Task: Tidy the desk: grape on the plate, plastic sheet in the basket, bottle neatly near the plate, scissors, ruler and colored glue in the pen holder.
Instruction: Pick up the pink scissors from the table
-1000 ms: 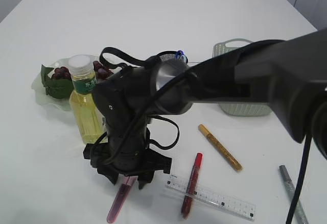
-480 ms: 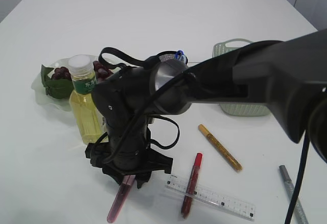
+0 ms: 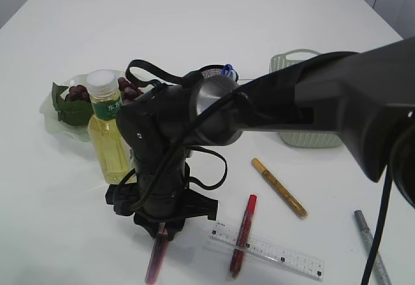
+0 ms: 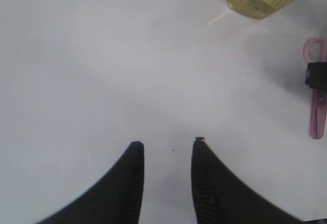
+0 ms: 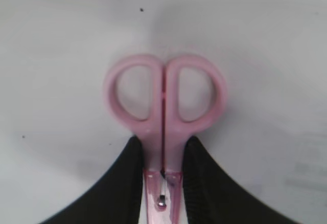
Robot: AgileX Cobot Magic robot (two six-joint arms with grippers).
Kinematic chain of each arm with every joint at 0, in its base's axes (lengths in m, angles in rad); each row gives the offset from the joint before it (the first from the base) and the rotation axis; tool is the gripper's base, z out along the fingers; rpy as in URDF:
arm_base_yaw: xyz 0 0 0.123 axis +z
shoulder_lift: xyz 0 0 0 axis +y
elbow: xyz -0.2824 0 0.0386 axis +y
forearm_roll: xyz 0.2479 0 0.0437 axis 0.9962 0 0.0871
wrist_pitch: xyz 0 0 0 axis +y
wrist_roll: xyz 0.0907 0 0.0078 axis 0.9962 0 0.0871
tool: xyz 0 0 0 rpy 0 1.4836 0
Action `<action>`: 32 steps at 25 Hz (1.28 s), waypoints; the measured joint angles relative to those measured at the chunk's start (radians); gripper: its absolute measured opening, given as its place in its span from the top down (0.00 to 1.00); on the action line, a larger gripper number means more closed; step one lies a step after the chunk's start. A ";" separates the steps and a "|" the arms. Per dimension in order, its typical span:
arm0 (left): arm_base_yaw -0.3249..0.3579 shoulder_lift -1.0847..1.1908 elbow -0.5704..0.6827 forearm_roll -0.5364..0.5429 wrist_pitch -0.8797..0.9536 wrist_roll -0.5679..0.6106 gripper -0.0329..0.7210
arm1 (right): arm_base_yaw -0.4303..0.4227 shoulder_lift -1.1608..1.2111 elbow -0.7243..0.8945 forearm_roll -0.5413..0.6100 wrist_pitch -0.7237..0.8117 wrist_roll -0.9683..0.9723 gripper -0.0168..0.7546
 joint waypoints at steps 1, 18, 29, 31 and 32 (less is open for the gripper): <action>0.000 0.000 0.000 0.000 0.000 0.000 0.64 | 0.000 0.000 0.000 0.007 0.000 -0.009 0.77; 0.000 0.000 0.000 0.001 -0.002 0.000 0.64 | -0.060 -0.093 0.003 0.032 -0.004 -0.133 0.77; 0.000 0.000 0.000 0.001 -0.002 0.000 0.64 | -0.240 -0.256 0.004 0.224 -0.057 -0.439 0.77; 0.000 0.000 0.000 0.001 -0.002 0.000 0.64 | -0.281 -0.286 0.004 0.266 -0.056 -0.526 0.77; 0.000 0.000 0.000 0.001 -0.002 0.000 0.64 | -0.305 -0.296 0.004 0.288 -0.057 -0.567 0.77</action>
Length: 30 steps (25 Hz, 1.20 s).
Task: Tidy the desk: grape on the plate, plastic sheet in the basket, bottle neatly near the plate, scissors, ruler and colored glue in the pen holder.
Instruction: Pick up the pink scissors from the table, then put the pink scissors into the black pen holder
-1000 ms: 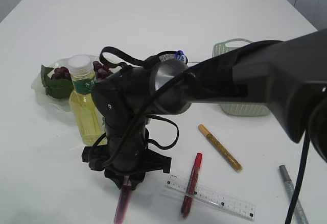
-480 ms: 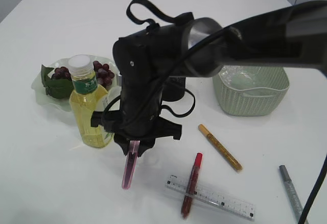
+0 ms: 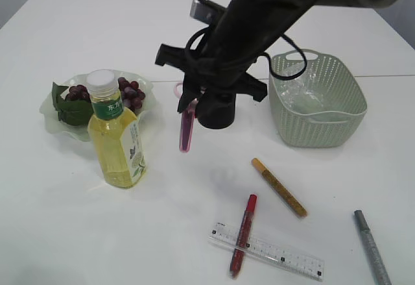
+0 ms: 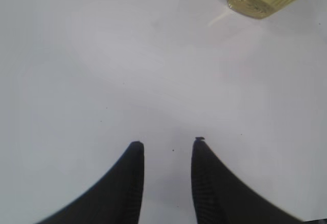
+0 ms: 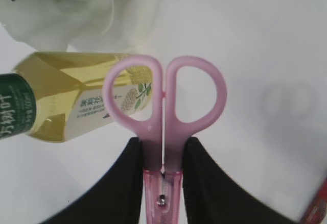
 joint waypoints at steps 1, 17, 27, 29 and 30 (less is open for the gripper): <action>0.000 0.000 0.000 0.000 0.000 0.000 0.64 | -0.025 -0.010 0.000 0.034 0.000 -0.054 0.77; 0.000 0.000 0.000 0.000 0.002 0.000 0.64 | -0.287 -0.030 0.006 0.599 -0.099 -1.002 0.77; 0.000 0.000 0.000 0.000 0.006 0.000 0.64 | -0.306 0.009 0.006 0.990 -0.316 -1.597 0.77; 0.000 0.000 0.000 -0.002 0.008 0.000 0.64 | -0.306 0.039 0.006 1.071 -0.329 -1.707 0.77; 0.000 0.000 0.000 -0.006 0.008 0.000 0.64 | -0.306 0.057 0.006 1.117 -0.333 -1.776 0.77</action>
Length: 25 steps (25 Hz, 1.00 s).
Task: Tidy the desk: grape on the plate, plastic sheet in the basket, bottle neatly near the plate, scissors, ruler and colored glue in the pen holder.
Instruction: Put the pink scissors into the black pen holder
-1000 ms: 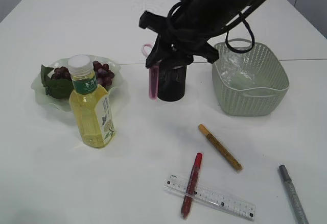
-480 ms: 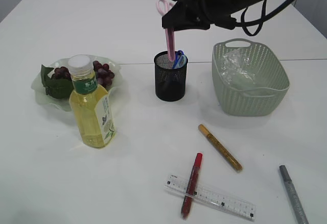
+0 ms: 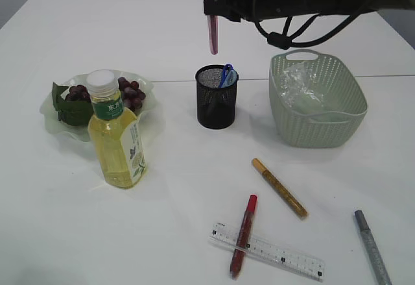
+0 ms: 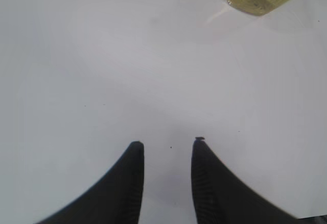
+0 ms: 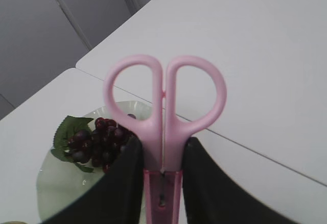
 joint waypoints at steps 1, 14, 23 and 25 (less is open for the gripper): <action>0.000 0.000 0.000 -0.002 0.000 0.000 0.64 | 0.000 0.015 0.000 0.041 -0.006 -0.073 0.77; 0.000 0.000 0.000 -0.021 -0.004 0.000 0.64 | 0.000 0.179 0.000 0.348 -0.036 -0.546 0.77; 0.000 0.000 0.000 -0.029 -0.008 0.000 0.64 | 0.000 0.214 0.000 0.348 -0.007 -0.560 0.76; 0.000 0.000 0.000 -0.029 -0.008 0.000 0.64 | 0.000 0.214 0.000 0.348 -0.007 -0.561 0.75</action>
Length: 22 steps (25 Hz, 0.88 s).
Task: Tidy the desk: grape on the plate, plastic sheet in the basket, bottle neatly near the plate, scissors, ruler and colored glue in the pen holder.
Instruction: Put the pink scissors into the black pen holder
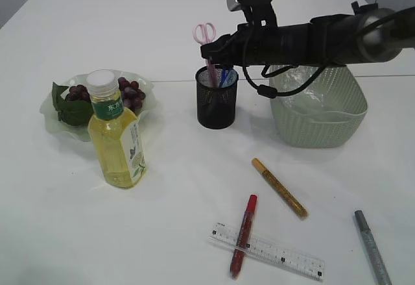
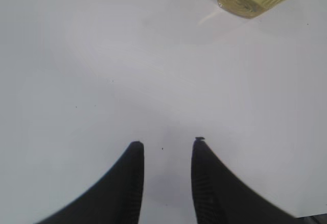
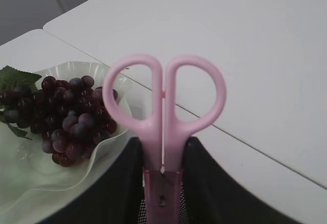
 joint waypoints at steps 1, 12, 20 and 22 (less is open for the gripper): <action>0.000 0.000 0.000 0.000 0.000 0.000 0.64 | 0.000 0.000 0.000 0.002 0.000 0.000 0.74; 0.000 0.000 0.000 0.000 0.000 0.000 0.64 | 0.000 0.000 0.000 0.003 0.000 0.002 0.57; 0.000 0.000 0.000 0.000 0.000 0.000 0.64 | 0.000 -0.159 0.000 -0.315 0.008 0.340 0.49; 0.000 0.000 0.000 0.000 0.000 0.000 0.64 | 0.000 -0.233 0.000 -0.520 0.052 0.532 0.49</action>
